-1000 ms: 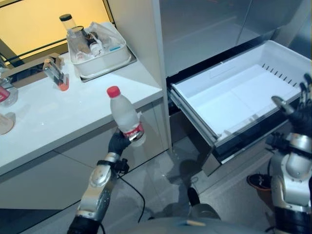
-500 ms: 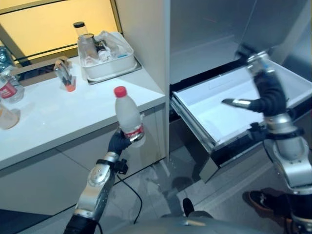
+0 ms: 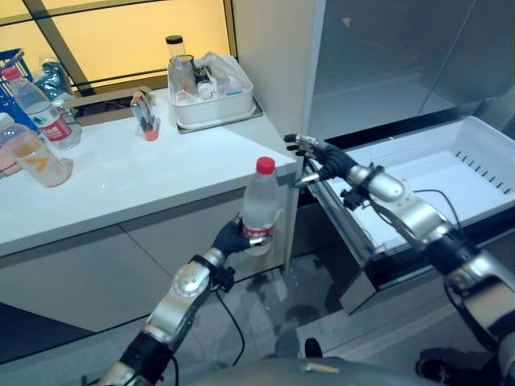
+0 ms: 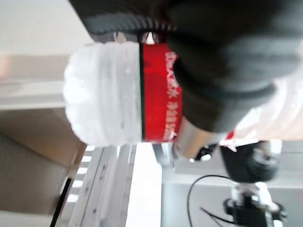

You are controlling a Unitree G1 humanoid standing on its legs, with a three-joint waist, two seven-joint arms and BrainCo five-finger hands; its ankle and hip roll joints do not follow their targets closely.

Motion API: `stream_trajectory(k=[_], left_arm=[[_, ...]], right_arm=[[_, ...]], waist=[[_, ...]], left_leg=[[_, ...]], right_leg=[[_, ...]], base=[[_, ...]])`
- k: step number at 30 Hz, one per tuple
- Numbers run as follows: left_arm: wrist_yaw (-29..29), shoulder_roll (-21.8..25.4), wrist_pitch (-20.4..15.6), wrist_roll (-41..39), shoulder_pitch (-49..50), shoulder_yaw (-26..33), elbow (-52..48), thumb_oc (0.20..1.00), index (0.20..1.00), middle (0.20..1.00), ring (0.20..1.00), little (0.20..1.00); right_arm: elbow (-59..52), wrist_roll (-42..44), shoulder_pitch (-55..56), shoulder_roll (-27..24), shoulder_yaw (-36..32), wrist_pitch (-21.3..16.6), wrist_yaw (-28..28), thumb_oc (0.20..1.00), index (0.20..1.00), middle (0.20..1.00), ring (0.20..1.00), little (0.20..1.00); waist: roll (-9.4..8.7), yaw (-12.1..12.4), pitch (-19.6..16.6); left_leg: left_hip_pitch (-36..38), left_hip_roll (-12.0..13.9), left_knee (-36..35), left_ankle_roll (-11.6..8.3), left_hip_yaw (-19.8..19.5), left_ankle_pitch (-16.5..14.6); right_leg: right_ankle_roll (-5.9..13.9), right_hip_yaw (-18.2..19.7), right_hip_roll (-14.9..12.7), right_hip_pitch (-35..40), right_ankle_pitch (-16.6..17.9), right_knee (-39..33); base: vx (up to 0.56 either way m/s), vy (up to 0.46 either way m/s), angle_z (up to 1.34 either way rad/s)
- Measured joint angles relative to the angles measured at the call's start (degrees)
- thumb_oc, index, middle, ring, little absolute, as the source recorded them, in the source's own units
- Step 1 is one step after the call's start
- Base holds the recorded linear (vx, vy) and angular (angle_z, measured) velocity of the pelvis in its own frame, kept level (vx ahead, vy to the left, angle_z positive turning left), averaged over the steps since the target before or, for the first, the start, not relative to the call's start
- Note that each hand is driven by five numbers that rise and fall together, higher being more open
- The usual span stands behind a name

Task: Take the drinks into the refrigerator

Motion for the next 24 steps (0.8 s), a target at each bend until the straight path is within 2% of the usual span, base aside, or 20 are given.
stream_trajectory(k=[7, 24], left_arm=[[5.5, 0.1, 0.0, 6.0, -7.6, -0.1, 2.6, 0.2, 0.2, 0.2, 0.2, 0.2], [11.2, -2.3, -0.2, 9.7, -11.6, -0.1, 7.5, 0.2, 0.2, 0.2, 0.2, 0.2]], right_arm=[[1.6, 0.2, -1.4, 4.9, 0.5, 0.4, -1.8, 1.0, 1.0, 1.0, 1.0, 1.0], [1.7, 1.3, -3.2, 6.5, 2.0, 1.4, -3.0, 1.0, 1.0, 1.0, 1.0, 1.0]], waist=[[0.31, -0.1, -0.2], [0.79, 0.0, -1.1]], left_leg=[[-0.4, 0.2, 0.0, -0.18, -1.3, 0.2], [-1.0, 0.4, 0.0, -0.42, -2.7, 0.6]], right_leg=[[-0.21, -1.0, 0.0, 0.1, -0.1, -0.2], [-0.48, -2.4, 0.0, 0.1, -0.2, -0.2]], base=[[0.01, -0.003, 0.07], [0.0, -0.003, 0.03]])
